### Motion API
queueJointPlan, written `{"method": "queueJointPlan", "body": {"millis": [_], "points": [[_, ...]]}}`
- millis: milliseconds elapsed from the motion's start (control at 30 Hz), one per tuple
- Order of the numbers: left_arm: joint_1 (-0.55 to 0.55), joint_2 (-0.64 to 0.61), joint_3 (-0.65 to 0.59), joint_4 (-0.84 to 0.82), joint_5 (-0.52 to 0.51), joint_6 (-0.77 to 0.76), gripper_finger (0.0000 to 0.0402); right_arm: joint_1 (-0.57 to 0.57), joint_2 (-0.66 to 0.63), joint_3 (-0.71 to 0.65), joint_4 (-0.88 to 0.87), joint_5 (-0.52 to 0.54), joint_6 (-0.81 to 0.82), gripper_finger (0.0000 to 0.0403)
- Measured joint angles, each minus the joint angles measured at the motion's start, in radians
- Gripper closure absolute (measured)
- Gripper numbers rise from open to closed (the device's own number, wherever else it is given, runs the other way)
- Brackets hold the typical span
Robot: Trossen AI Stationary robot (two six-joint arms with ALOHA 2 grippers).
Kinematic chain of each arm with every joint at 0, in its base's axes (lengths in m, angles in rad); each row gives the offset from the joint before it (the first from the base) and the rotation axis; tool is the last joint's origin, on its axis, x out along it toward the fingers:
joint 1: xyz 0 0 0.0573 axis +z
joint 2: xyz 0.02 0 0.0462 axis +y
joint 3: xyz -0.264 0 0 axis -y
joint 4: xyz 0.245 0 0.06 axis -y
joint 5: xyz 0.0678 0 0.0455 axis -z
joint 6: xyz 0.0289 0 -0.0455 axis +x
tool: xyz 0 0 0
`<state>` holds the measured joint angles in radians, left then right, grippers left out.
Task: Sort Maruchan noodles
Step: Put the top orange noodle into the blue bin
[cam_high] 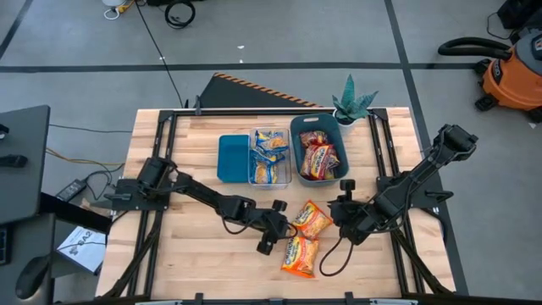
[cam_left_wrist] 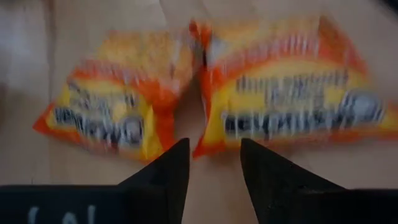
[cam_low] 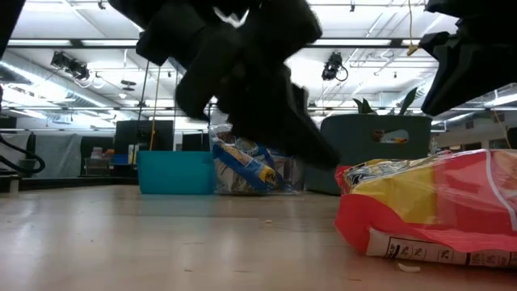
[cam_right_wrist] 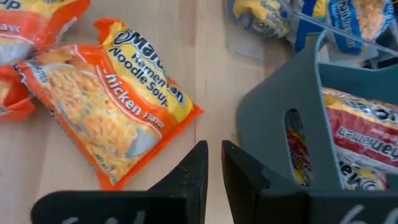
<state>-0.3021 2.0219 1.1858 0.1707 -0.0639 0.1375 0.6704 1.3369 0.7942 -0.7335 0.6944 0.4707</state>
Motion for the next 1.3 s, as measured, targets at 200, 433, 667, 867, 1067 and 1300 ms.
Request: {"method": "queueJointPlan", "body": {"millis": [200,433,667,867,1067,1300], "points": [[0.003,0.018,0.0,0.015,0.0,0.082,0.0278,0.004,0.0,-0.001,0.018,0.039,0.003,0.0351],[0.011,0.042,0.0,0.026,0.009,0.11,0.0285,0.016,0.0,-0.001,0.046,0.039,-0.003,0.0351],[0.019,0.048,-0.001,0.052,0.018,0.121,0.0286,0.016,0.0,-0.001,0.075,0.038,-0.003,0.0351],[0.02,0.048,-0.001,0.065,0.066,0.121,0.0286,0.016,0.0,-0.001,0.09,0.03,-0.002,0.0351],[0.02,0.048,-0.001,0.109,0.081,0.121,0.0286,0.016,0.0,-0.001,0.106,0.014,-0.024,0.0351],[0.018,0.048,-0.001,0.111,0.109,0.121,0.0313,0.016,0.0,-0.001,0.134,0.012,-0.011,0.0351]]}}
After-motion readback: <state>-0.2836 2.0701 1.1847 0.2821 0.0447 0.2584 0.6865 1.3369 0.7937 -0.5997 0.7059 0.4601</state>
